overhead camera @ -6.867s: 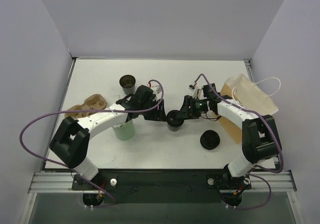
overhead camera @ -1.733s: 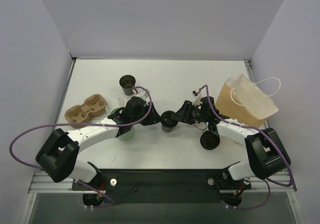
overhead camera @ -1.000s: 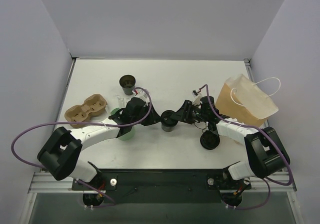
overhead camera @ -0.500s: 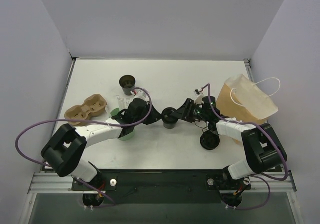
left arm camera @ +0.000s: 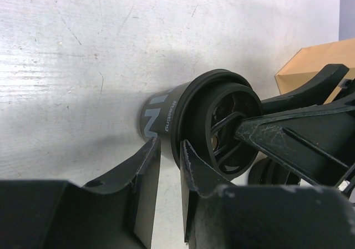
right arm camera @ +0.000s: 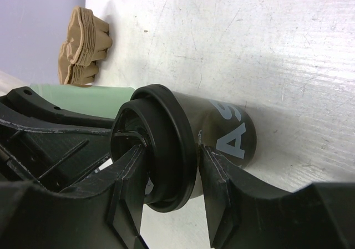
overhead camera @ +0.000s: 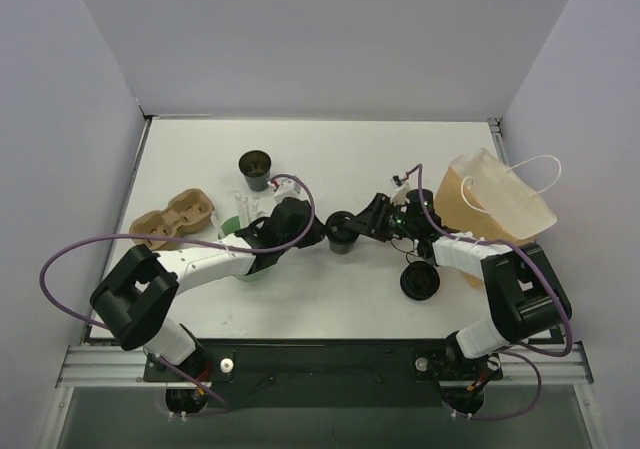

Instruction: Pack the takeout coffee

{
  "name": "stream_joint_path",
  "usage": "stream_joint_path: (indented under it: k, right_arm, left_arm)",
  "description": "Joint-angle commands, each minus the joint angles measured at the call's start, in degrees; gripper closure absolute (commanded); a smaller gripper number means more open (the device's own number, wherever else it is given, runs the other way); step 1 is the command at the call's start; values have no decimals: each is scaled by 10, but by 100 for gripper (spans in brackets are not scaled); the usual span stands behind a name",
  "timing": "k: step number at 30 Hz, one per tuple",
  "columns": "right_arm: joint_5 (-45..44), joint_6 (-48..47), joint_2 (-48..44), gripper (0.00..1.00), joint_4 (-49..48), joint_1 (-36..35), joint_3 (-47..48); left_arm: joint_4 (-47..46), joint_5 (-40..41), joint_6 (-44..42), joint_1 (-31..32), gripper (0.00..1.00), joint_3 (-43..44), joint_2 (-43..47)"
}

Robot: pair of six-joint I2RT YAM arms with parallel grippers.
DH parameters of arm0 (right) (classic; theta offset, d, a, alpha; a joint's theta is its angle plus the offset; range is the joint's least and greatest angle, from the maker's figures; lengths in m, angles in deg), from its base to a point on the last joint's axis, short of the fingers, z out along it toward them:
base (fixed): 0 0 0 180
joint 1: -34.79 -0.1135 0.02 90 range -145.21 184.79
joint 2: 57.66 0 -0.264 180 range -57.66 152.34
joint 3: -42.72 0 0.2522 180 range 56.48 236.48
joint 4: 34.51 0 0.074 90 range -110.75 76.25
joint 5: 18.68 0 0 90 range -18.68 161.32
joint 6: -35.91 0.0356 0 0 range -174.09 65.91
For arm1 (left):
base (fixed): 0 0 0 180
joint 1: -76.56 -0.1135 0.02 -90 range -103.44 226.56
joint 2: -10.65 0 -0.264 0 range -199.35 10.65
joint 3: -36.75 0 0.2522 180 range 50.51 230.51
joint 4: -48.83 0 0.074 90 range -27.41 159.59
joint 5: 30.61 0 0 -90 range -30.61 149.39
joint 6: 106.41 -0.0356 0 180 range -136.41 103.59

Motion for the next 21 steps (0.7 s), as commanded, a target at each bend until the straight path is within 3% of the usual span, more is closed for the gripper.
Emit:
stream_joint_path:
  k: [1,9,12,16,21]
  right_arm:
    - [-90,-65,69,85,199,-1,-36]
    - [-81,-69,96,85,188,-1,-34]
    - [-76,-80,81,85,202,-1,-25]
    - [-63,-91,49,85,229,-7,-8]
    - [-53,-93,45,85,254,-23,19]
  left_arm:
    - [215,53,-49,3,70,-13,-21]
    - [204,24,-49,-2,69,-12,-20]
    - [217,-1,-68,-18,64,10,35]
    - [224,-62,-101,-64,49,41,109]
    - [152,-177,-139,-83,41,40,110]
